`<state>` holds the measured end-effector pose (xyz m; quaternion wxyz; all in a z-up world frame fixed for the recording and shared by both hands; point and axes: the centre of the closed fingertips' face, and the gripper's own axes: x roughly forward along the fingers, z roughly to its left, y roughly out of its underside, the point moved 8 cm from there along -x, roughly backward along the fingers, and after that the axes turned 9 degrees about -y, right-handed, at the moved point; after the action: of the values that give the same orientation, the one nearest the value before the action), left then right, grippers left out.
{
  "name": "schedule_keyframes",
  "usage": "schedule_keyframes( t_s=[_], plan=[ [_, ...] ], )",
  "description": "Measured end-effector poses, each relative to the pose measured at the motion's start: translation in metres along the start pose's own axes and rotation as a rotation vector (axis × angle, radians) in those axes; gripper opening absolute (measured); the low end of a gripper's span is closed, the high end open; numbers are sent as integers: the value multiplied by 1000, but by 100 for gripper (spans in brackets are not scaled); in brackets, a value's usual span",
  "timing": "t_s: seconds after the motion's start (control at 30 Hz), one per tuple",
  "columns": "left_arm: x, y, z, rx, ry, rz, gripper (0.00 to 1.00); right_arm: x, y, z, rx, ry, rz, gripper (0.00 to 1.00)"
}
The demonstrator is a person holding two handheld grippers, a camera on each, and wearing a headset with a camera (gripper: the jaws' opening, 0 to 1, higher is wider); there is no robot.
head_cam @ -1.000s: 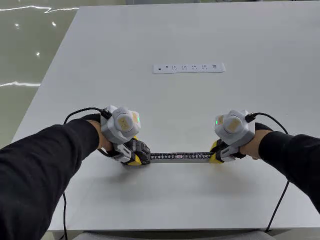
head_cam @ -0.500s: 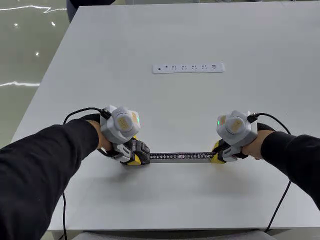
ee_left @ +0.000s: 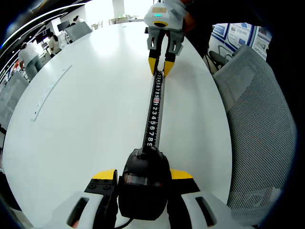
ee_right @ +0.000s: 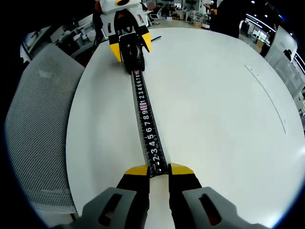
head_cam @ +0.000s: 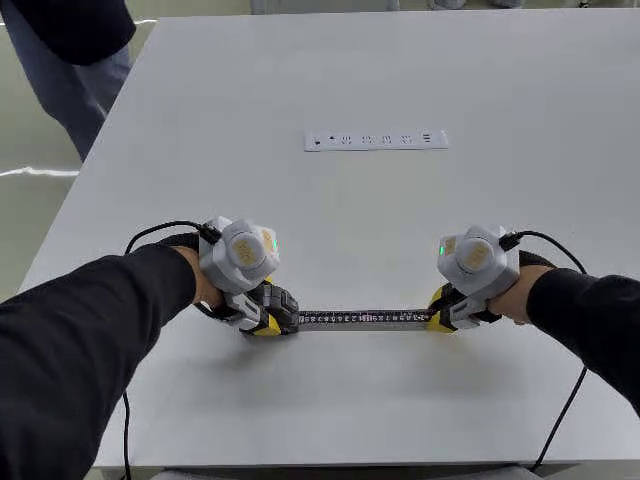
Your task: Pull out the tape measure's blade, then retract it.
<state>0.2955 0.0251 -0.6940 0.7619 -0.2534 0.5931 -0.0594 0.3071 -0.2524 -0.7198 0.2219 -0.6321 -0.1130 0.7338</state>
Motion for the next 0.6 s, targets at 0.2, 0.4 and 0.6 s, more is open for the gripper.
schedule_keyframes(
  t_s=[0.2, 0.4, 0.6],
  plan=[
    [0, 0, 0, 0, 1, 2, 36, -1, 3, 0, 1, 4, 3, 10],
    [0, 0, 0, -1, 2, 2, 36, -2, 5, 0, -1, 6, 6, 10],
    [0, 0, -1, -2, 1, 3, 36, -4, 9, 0, 5, 8, 7, 10]
  ],
)
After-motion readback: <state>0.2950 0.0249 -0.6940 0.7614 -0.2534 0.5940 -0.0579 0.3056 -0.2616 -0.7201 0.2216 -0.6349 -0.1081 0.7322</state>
